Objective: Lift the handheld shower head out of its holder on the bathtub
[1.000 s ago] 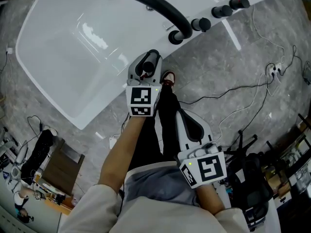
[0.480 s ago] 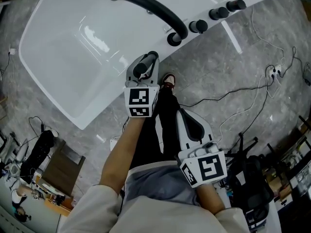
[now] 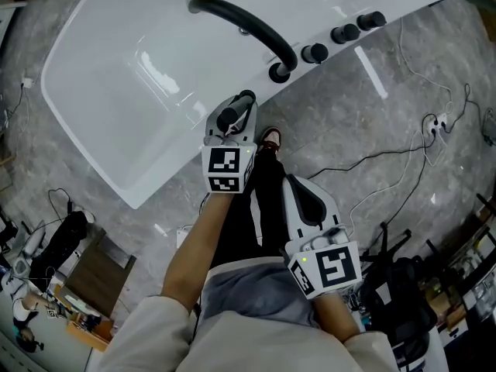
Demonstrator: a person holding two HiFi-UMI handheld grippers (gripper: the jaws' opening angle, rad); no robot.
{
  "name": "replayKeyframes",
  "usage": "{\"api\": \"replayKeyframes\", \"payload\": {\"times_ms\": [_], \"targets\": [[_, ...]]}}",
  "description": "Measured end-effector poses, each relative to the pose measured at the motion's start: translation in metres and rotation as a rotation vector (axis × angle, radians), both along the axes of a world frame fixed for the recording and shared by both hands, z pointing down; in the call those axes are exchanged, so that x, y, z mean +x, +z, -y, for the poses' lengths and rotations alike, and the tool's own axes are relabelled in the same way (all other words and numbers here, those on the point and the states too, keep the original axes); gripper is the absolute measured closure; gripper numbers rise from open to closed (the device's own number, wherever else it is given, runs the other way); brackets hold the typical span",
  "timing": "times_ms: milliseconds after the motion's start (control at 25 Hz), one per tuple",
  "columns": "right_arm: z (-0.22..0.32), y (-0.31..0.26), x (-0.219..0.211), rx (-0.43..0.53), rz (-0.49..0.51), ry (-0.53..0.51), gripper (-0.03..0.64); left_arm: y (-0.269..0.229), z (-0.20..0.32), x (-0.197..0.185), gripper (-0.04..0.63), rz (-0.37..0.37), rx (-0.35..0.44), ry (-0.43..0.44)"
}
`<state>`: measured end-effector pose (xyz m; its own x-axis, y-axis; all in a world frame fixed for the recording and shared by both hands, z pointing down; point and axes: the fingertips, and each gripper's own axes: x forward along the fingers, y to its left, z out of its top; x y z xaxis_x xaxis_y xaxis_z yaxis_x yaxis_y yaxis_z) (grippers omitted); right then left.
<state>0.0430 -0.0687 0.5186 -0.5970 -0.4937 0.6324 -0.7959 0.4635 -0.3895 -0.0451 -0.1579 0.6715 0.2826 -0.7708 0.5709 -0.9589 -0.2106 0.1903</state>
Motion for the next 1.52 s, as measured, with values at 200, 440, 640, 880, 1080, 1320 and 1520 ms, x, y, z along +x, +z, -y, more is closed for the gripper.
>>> {"api": "replayKeyframes", "payload": {"times_ms": [200,440,640,880,1080,1320,1520], "targets": [[0.001,-0.009,-0.004,0.012,0.01,-0.013,0.603,-0.013,-0.004,-0.001,0.454,-0.011,0.013,-0.004],[0.003,-0.019,-0.011,0.032,0.015,-0.026,0.603,-0.03,-0.003,-0.007,0.454,-0.042,0.018,-0.034],[0.004,-0.032,-0.016,0.062,0.015,-0.036,0.603,-0.051,-0.006,-0.01,0.454,-0.063,0.03,-0.054],[0.006,-0.043,-0.015,0.091,0.017,-0.044,0.603,-0.072,-0.011,-0.009,0.454,-0.073,0.048,-0.049],[0.0,-0.053,-0.019,0.112,0.025,-0.061,0.603,-0.083,-0.023,-0.006,0.454,-0.081,0.053,-0.054],[-0.001,-0.071,-0.021,0.149,0.036,-0.07,0.603,-0.102,-0.032,-0.007,0.454,-0.096,0.059,-0.061],[0.002,-0.092,-0.02,0.187,0.046,-0.069,0.603,-0.126,-0.032,-0.006,0.454,-0.092,0.068,-0.052]]}}
